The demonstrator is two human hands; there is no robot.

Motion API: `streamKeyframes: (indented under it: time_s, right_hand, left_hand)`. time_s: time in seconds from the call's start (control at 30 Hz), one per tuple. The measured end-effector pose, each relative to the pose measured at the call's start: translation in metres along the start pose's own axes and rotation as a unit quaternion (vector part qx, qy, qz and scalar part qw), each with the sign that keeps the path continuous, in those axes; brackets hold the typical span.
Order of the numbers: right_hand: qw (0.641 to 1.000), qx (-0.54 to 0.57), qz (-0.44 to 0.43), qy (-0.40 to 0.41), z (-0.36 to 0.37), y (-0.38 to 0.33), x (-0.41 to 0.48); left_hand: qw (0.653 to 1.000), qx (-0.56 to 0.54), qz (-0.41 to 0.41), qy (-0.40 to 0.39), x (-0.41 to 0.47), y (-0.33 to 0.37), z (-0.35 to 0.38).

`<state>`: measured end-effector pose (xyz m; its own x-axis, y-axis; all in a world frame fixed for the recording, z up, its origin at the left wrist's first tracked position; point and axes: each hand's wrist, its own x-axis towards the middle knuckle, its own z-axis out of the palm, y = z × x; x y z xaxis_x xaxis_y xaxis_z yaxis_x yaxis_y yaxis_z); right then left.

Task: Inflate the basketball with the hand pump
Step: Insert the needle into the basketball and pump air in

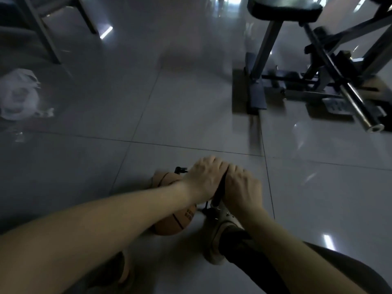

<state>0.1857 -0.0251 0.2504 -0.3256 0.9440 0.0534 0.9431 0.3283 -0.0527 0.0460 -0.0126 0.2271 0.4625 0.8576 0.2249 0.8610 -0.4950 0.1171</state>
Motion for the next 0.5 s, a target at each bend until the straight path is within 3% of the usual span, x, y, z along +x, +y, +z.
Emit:
streamKeyframes:
  time_s: [0.33, 0.5]
  right_hand:
    - [0.998, 0.023, 0.030, -0.051, 0.089, 0.008, -0.006]
    - [0.992, 0.027, 0.059, -0.107, 0.114, 0.006, -0.008]
  left_hand:
    - [0.999, 0.031, -0.029, -0.021, -0.023, -0.001, 0.078]
    - [0.993, 0.045, -0.055, -0.094, -0.028, 0.001, 0.102]
